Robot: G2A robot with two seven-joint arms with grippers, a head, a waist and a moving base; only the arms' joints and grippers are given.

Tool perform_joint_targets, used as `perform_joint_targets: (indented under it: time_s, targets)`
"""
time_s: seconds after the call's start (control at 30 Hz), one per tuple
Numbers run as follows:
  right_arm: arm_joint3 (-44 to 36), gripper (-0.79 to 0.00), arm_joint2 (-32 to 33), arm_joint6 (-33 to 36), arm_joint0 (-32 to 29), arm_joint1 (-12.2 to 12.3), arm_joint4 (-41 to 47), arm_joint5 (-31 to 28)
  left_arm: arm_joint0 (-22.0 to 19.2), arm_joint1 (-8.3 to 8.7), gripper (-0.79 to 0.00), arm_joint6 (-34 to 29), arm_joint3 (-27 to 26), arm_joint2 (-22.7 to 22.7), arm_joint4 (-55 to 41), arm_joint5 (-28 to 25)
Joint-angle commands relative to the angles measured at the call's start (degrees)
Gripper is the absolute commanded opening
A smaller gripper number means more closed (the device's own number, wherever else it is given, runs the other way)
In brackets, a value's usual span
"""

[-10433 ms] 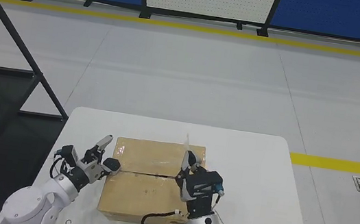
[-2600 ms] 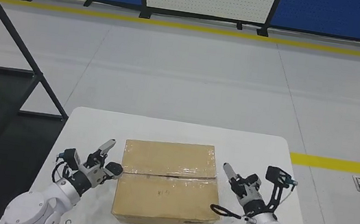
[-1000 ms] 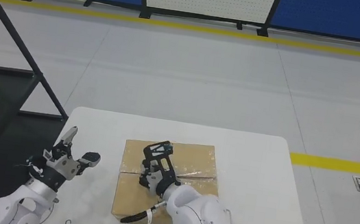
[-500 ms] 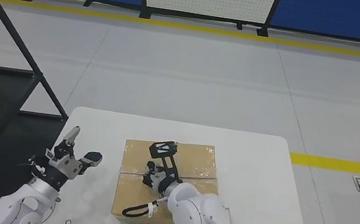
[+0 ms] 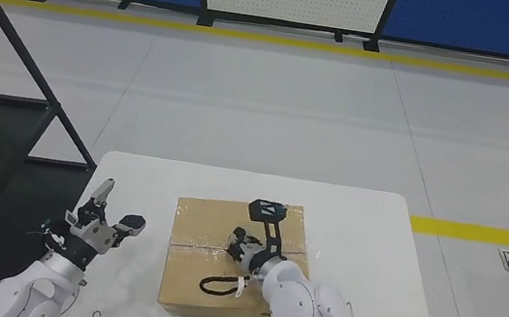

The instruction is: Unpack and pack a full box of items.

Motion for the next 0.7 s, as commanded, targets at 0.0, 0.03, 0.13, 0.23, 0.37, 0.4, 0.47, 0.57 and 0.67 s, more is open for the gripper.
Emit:
perform_joint_targets:
  time_s: [0.0,0.03,0.13,0.23,0.37,0.4,0.47,0.57,0.67]
  targets:
    - [-0.51,-0.785,0.38,-0.47,-0.37,0.06,-0.27,0.31,0.02,-0.02,0.0,0.16,-0.03,0.1,0.16,-0.02]
    - [-0.51,-0.785,0.38,-0.47,-0.37,0.06,-0.27,0.31,0.02,-0.03,0.0,0.28,-0.03,0.14,0.27,-0.02]
    - [-0.51,-0.785,0.38,-0.47,-0.37,0.06,-0.27,0.31,-0.03,-0.07,0.0,0.46,0.04,0.26,0.43,-0.07]
    - [-0.51,-0.705,0.38,-0.47,-0.37,0.06,-0.27,0.31,-0.03,-0.11,0.0,0.66,0.01,0.39,0.58,-0.13]
    - [-0.19,-0.785,0.76,-1.22,-0.61,-0.07,2.89,-1.22,0.12,-0.15,0.0,0.77,-0.26,0.48,0.73,-0.39]
    - [-0.09,-0.785,1.36,-1.54,-0.2,-0.23,4.77,-0.17,0.18,-0.16,0.0,0.86,-0.35,0.47,0.86,-0.48]
    - [0.49,-0.785,1.44,-0.73,0.64,-0.43,7.22,0.1,0.31,-0.2,0.0,1.01,-0.44,0.48,0.82,-0.61]
    - [1.07,-0.785,2.3,0.47,1.81,-0.91,13.7,1.95,0.54,-0.24,0.0,1.07,-0.58,0.55,0.92,-0.9]
    - [2.85,-0.785,3.34,3.6,3.34,-1.21,20.3,3.24,0.64,-0.28,0.0,1.13,-0.58,0.62,0.92,-0.91]
